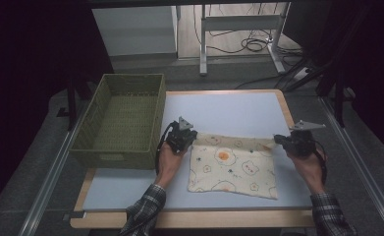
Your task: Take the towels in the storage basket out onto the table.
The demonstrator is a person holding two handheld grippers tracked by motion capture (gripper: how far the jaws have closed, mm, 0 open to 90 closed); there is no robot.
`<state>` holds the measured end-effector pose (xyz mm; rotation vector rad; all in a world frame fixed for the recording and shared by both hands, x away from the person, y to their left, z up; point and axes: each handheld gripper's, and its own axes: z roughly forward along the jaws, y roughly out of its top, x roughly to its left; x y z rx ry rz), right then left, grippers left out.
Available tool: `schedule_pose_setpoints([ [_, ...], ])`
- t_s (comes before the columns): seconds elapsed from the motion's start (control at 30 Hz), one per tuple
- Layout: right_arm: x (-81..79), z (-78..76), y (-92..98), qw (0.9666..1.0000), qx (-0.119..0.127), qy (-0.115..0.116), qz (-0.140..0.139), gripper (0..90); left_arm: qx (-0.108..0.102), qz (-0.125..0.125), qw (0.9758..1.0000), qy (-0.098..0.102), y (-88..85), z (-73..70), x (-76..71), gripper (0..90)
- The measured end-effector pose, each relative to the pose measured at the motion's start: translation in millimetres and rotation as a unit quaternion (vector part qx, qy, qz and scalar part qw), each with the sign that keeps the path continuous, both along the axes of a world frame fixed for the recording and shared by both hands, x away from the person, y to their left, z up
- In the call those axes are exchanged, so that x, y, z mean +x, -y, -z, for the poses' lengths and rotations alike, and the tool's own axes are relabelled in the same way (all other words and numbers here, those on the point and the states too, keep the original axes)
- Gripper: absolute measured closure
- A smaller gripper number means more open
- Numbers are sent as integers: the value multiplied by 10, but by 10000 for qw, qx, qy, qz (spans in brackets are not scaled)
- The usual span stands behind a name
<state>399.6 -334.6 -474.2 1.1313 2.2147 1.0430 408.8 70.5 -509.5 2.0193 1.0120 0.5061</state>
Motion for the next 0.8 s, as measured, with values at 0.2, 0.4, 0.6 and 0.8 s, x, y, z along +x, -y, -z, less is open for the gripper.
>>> schedule_pose_setpoints([
  [0.2, -266, 45, 50, 9999, 19, -16, -144, 858, -81, 189, 9997, 126, -37, 13, -329, 876],
  [0.4, -621, 67, 106, 9993, 231, -51, -298, 859, -466, 476, 9978, 17, -162, 85, -635, 876],
  [0.6, -940, 128, 129, 9987, 293, -156, -399, 859, -558, 732, 9958, -14, -204, 96, -897, 876],
  [0.8, -1187, 162, 119, 9975, 383, -185, -558, 858, -510, 865, 9949, 21, -223, 91, -1101, 873],
])
